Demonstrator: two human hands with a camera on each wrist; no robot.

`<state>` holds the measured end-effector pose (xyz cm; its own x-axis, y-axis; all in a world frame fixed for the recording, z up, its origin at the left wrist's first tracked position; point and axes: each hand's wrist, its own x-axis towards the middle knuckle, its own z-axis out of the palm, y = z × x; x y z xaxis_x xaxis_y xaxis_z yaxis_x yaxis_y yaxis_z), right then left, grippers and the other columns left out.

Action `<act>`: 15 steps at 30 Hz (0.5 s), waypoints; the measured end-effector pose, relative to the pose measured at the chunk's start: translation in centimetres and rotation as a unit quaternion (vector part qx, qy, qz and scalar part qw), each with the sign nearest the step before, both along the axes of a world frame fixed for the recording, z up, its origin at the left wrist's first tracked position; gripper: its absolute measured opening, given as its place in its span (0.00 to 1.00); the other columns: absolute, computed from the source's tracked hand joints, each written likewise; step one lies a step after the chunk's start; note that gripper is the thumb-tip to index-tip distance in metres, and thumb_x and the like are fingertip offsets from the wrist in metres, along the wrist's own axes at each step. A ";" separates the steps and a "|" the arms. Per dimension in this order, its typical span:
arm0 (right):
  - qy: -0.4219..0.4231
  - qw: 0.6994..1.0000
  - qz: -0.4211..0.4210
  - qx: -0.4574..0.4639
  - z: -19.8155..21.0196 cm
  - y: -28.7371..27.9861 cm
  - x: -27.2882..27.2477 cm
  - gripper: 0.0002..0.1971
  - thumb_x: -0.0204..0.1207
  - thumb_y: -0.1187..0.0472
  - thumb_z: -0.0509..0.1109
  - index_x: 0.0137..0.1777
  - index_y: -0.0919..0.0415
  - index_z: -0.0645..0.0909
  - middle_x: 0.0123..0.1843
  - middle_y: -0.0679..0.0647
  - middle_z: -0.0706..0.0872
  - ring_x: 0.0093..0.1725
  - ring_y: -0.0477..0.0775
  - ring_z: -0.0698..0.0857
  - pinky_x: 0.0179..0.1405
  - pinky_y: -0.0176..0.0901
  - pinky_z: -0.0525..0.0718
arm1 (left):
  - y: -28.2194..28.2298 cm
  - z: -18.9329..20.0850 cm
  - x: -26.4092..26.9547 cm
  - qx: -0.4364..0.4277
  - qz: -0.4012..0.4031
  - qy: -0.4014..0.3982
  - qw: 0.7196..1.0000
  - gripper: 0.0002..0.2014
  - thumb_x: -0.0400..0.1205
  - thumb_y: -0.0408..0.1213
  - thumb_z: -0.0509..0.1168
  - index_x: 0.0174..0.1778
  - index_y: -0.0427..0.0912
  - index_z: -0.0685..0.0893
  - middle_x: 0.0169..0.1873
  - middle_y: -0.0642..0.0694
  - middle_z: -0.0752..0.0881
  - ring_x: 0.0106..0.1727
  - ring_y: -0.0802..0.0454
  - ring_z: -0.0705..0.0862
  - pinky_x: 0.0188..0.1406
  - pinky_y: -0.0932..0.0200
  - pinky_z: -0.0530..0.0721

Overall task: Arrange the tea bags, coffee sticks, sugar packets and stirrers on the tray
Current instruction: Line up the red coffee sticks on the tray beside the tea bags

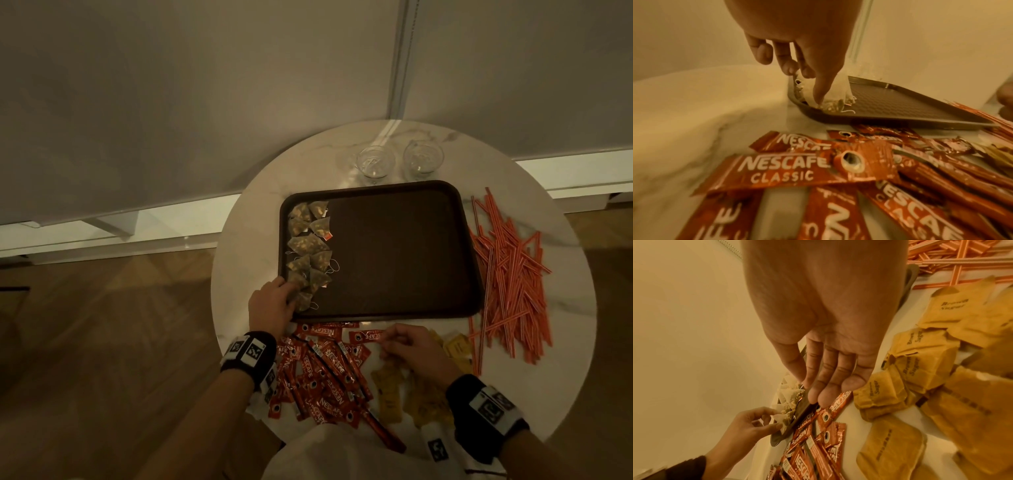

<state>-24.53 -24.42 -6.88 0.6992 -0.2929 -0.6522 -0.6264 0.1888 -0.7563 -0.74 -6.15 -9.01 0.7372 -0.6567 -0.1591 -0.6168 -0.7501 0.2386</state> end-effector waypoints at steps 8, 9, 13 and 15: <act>0.005 1.000 -0.022 0.005 0.1 0.1 -1.3 0.05 0.82 0.70 0.66 0.51 0.65 0.85 0.42 0.59 0.91 0.40 0.51 0.90 0.43 0.40 0.89 | 1.2 -0.2 -2.5 0.012 0.025 0.020 0.999 0.17 0.82 0.46 0.65 0.67 0.52 0.82 0.61 0.52 0.83 0.62 0.51 0.77 0.61 0.50 0.72; 0.009 1.000 -0.020 -0.001 0.1 0.0 -1.2 0.05 0.82 0.69 0.66 0.51 0.64 0.85 0.42 0.59 0.91 0.40 0.51 0.90 0.43 0.40 0.89 | 1.0 -0.3 -2.6 0.018 0.032 0.027 0.999 0.18 0.82 0.50 0.65 0.68 0.54 0.81 0.62 0.53 0.82 0.63 0.51 0.76 0.63 0.50 0.71; 0.006 1.000 -0.013 -0.016 0.7 0.7 -0.7 0.05 0.82 0.70 0.67 0.52 0.66 0.85 0.41 0.57 0.91 0.34 0.41 0.89 0.33 0.29 0.82 | -0.2 0.1 -2.6 0.007 0.062 0.042 0.997 0.13 0.84 0.52 0.63 0.62 0.54 0.85 0.57 0.52 0.87 0.59 0.51 0.78 0.58 0.51 0.68; 0.009 1.000 -0.011 -0.013 0.9 0.9 -0.6 0.05 0.82 0.70 0.67 0.52 0.67 0.85 0.42 0.58 0.91 0.33 0.40 0.89 0.31 0.27 0.81 | -0.5 0.5 -2.6 -0.018 0.072 0.042 0.996 0.11 0.84 0.51 0.64 0.58 0.54 0.86 0.54 0.52 0.88 0.56 0.51 0.79 0.56 0.51 0.67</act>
<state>-25.14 -23.55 -5.94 0.6807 -0.3245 -0.6568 -0.6359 0.1833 -0.7496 -3.35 -6.62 -8.48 0.8099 -0.5509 -0.2015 -0.4797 -0.8197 0.3129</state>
